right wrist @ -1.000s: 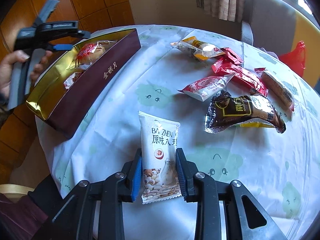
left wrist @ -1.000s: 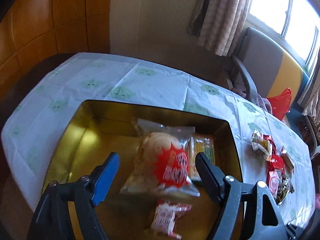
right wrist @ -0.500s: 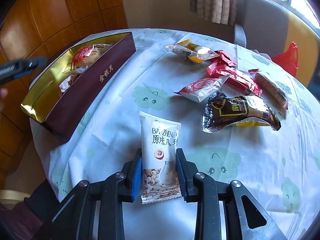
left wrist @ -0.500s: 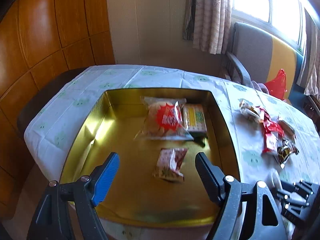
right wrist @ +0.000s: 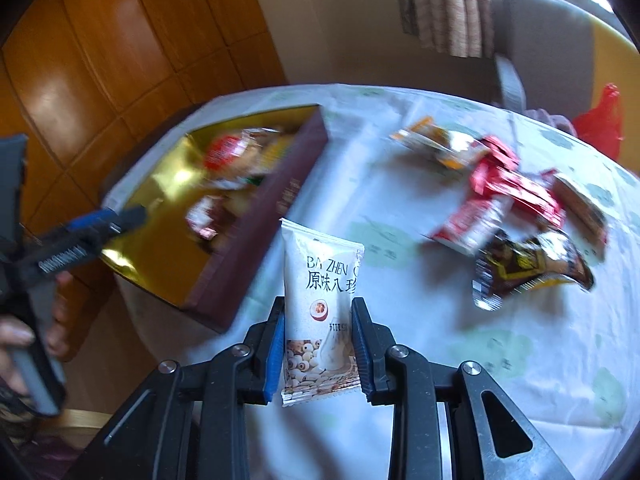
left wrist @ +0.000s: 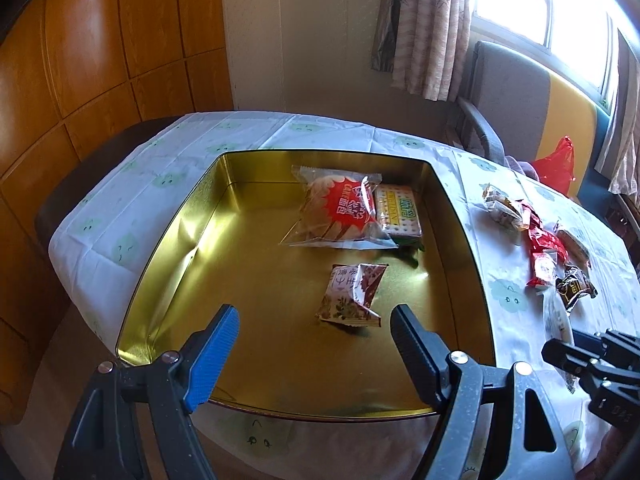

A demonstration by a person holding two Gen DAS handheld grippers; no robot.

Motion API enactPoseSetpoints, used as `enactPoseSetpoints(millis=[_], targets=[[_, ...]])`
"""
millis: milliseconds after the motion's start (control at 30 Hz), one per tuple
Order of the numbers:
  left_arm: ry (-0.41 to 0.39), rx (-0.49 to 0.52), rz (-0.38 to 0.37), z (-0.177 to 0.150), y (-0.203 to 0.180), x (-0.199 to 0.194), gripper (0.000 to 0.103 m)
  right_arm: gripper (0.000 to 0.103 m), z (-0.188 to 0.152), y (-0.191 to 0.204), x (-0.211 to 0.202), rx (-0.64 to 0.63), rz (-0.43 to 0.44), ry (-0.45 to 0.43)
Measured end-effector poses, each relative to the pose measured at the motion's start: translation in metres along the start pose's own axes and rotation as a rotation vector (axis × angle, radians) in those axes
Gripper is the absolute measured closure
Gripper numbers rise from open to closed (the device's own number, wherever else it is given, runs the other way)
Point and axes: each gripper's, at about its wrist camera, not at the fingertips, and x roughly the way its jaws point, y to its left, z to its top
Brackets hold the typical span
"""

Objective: Organize snacks
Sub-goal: 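Carry the white nut pouch into the tin and open the right tool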

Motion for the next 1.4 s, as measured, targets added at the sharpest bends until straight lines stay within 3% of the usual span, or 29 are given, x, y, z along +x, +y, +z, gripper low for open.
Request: enactPoseSetpoints(millis=[333, 467, 567, 700, 933, 1400], targets=[[-0.016, -0.082, 0.045, 0.0, 0.03, 0.002, 0.024, 0.072, 0.046, 0.067, 0.012, -0.059, 0.126, -0.028], [-0.012, -0.127, 0.069, 0.0, 0.046, 0.006, 0.024, 0.066, 0.058, 0.088, 0.036, -0.091, 0.078, -0.008], [-0.004, -0.147, 0.08, -0.002, 0.054, 0.009, 0.024, 0.049, 0.058, 0.098, 0.048, -0.121, 0.021, -0.009], [-0.004, -0.149, 0.086, -0.003, 0.055, 0.01, 0.024, 0.04, 0.052, 0.106, 0.04, -0.144, -0.024, -0.054], [-0.01, -0.127, 0.081, -0.004, 0.045, 0.004, 0.024, 0.039, 0.044, 0.119, 0.016, -0.227, -0.163, -0.139], [-0.021, -0.083, 0.077, -0.004, 0.03, -0.006, 0.024, 0.035, 0.038, 0.111, -0.002, -0.211, -0.19, -0.178]])
